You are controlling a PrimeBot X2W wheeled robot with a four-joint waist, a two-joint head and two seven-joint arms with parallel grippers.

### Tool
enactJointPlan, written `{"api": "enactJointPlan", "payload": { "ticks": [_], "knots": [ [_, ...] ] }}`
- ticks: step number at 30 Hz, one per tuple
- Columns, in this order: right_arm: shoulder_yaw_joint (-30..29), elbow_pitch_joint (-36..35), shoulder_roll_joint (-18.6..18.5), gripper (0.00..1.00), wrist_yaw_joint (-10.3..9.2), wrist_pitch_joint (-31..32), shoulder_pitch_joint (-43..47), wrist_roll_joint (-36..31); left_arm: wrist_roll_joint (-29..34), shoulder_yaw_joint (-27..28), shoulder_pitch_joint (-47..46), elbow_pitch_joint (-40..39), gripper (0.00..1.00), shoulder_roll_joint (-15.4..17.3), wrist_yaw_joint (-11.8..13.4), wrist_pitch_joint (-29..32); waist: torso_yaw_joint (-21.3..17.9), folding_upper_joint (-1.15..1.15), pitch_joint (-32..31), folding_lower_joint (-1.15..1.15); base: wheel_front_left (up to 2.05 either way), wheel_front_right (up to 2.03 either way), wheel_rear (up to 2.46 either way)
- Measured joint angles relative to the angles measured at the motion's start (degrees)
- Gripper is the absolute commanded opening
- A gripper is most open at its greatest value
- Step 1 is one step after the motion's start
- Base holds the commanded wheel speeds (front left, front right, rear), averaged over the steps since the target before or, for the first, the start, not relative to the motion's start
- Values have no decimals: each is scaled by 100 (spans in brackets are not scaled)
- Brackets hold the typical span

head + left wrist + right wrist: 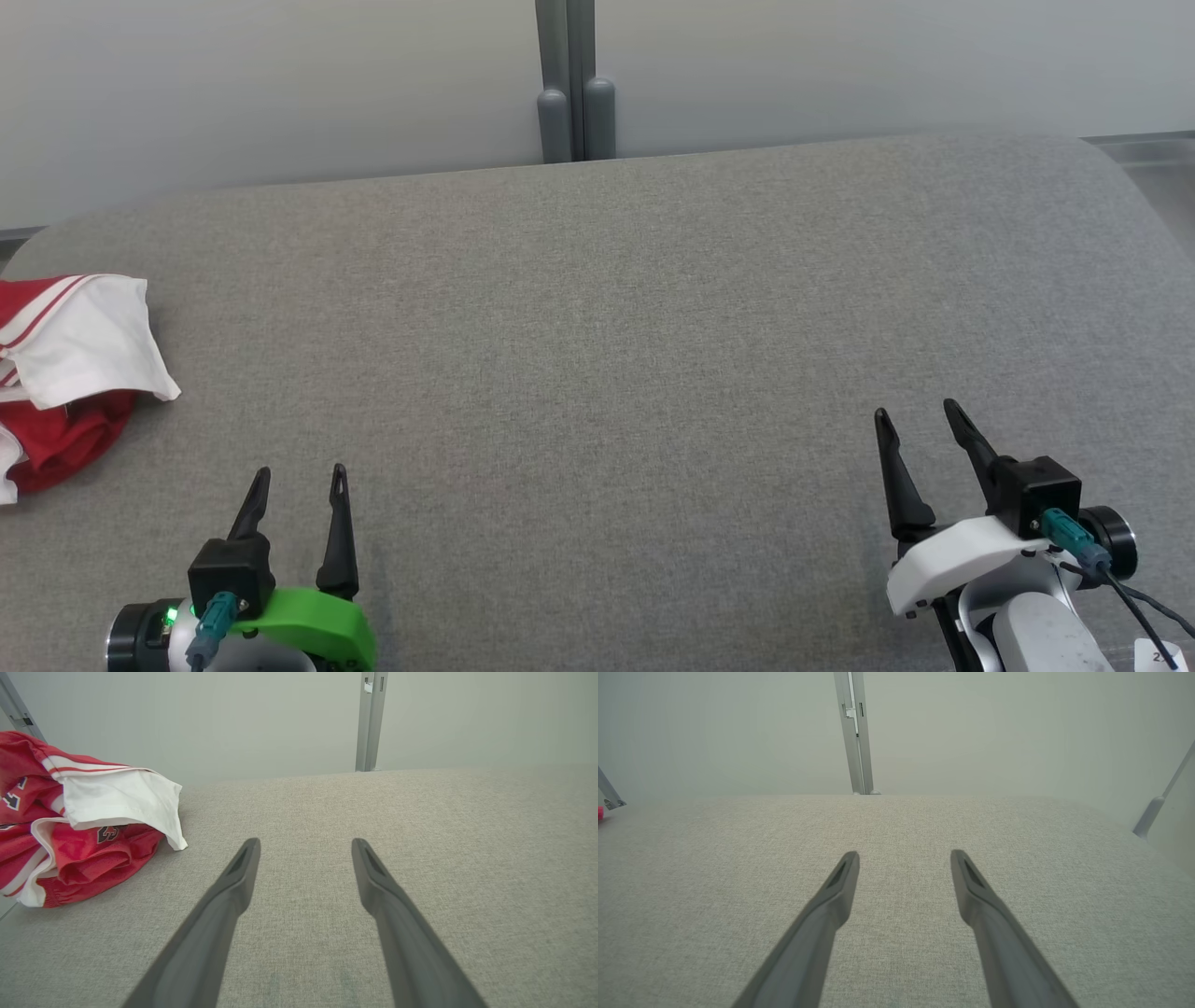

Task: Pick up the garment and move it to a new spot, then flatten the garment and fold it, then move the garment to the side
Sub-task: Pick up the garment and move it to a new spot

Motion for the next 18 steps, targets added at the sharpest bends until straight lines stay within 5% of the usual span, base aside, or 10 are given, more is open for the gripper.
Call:
{"api": "enactJointPlan", "payload": {
  "ticks": [10,18],
  "knots": [
    [-93,-63,16,100,0,0,9,-16,-57,30,-13,27,100,-11,33,0,147,0,40,0,0,0,0],
    [202,-29,11,100,0,0,3,82,-174,91,-44,137,100,-16,119,-8,787,0,97,0,0,0,0]
  ]
}}
